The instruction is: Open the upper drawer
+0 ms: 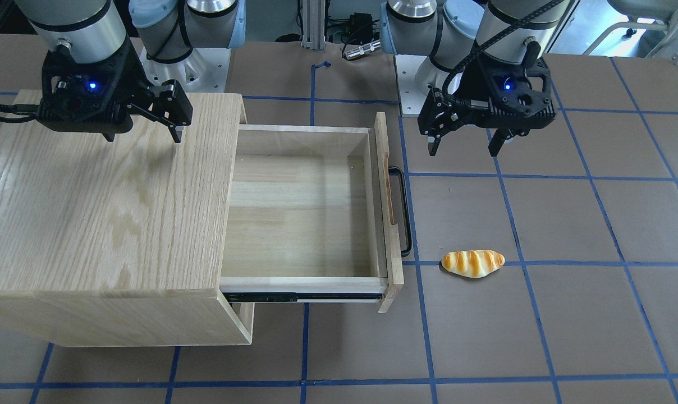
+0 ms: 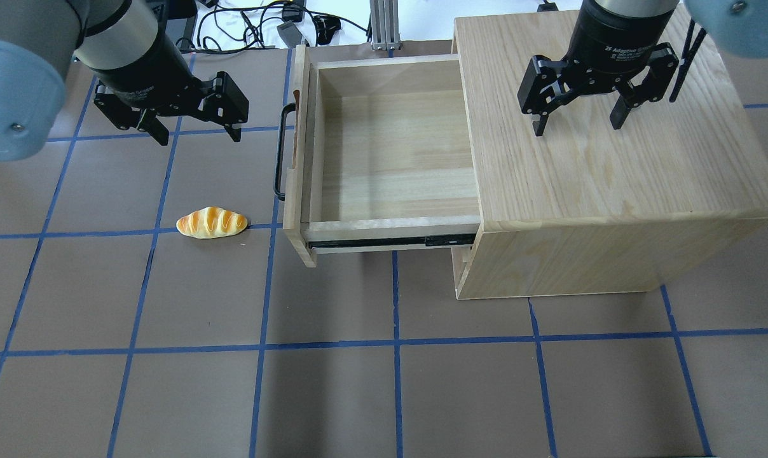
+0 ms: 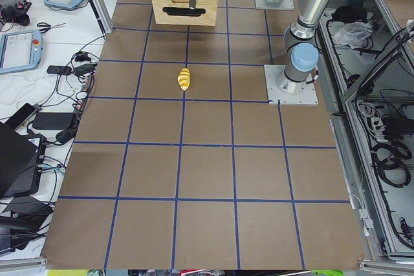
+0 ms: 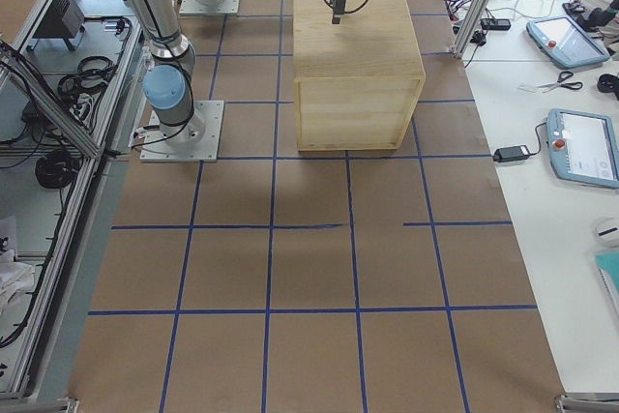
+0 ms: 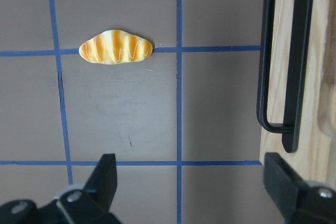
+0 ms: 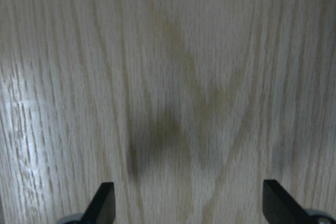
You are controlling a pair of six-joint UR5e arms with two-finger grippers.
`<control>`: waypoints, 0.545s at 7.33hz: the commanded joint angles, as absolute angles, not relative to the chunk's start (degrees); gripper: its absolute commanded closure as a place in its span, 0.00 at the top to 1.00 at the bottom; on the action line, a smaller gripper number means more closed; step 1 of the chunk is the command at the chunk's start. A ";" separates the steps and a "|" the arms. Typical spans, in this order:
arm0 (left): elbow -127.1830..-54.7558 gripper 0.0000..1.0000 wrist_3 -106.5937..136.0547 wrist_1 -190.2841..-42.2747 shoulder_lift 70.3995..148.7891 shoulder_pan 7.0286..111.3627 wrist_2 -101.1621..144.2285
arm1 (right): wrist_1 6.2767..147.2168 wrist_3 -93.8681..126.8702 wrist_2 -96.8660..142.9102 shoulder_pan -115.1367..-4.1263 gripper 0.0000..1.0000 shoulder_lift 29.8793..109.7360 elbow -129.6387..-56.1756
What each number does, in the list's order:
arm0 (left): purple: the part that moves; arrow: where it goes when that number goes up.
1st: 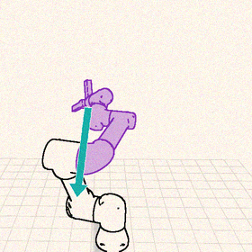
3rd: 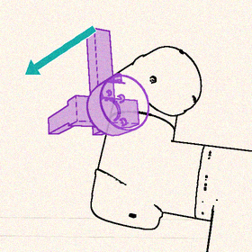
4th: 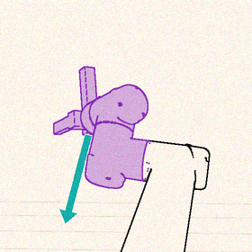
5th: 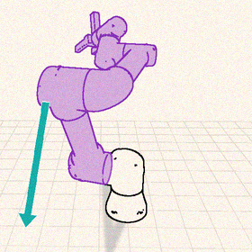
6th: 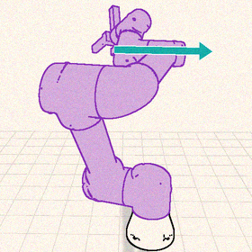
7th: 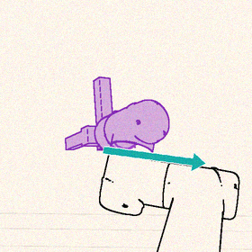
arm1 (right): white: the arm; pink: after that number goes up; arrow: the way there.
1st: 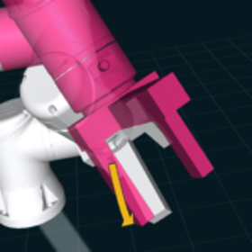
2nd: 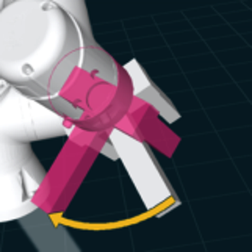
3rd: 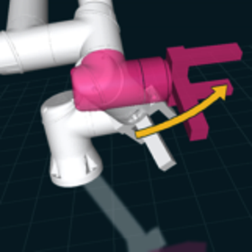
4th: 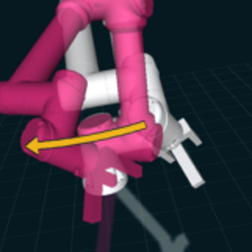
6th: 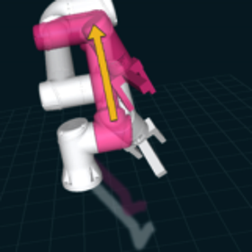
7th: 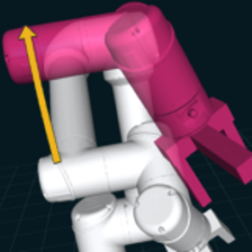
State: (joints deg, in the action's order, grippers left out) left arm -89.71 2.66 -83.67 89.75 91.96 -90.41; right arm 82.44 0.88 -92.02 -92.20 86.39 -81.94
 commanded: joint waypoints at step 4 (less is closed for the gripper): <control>-89.82 1.00 2.72 -83.93 89.21 91.93 -87.80 | 82.44 0.88 -92.02 -92.20 1.00 86.40 -81.91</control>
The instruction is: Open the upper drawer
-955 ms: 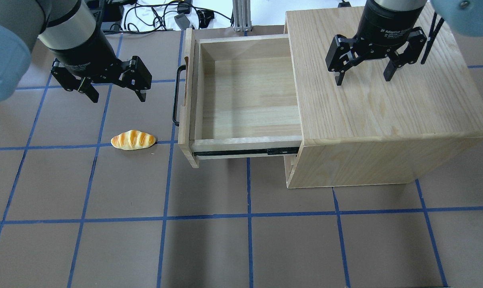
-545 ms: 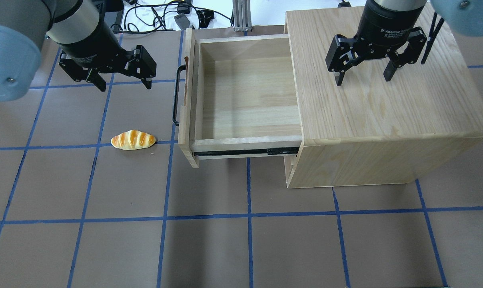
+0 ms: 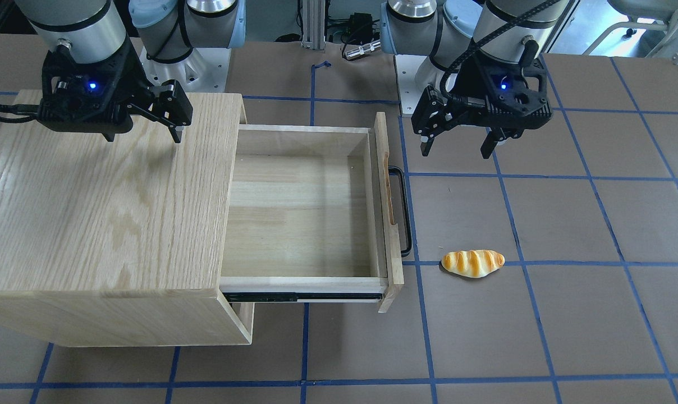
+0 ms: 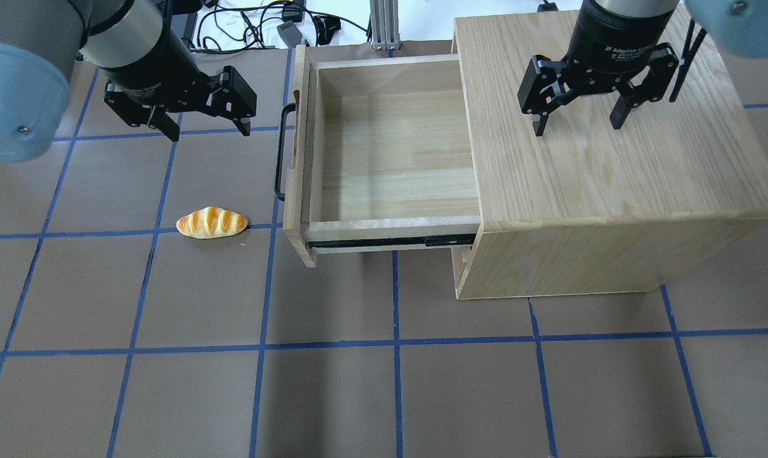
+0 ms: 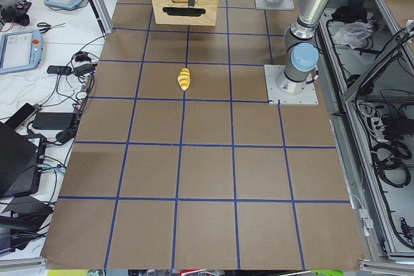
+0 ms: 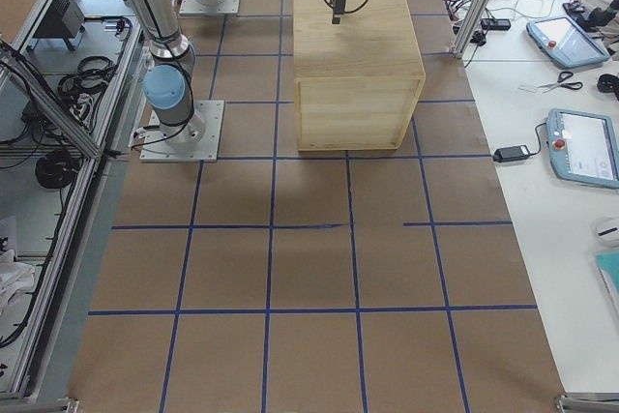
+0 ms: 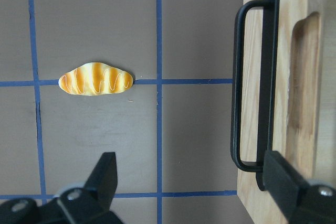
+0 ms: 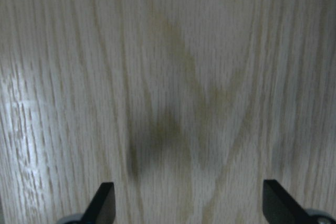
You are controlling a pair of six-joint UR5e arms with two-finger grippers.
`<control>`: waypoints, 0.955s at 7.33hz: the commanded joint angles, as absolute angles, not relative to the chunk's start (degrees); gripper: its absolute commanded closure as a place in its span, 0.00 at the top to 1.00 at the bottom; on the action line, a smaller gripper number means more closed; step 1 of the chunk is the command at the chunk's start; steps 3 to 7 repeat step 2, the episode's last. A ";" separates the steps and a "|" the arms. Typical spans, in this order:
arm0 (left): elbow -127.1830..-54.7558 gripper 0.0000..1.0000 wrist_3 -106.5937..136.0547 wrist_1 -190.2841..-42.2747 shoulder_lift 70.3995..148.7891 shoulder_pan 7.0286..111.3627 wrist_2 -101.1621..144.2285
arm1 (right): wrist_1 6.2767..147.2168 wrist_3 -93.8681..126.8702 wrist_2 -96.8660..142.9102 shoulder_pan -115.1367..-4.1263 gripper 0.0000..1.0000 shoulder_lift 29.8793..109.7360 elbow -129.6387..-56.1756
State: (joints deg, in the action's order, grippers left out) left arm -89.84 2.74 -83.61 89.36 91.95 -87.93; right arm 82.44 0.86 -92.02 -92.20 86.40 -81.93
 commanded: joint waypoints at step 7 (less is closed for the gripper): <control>-89.91 1.00 2.55 -83.94 89.21 91.93 -87.80 | 82.44 0.79 -92.02 -92.20 1.00 86.40 -81.91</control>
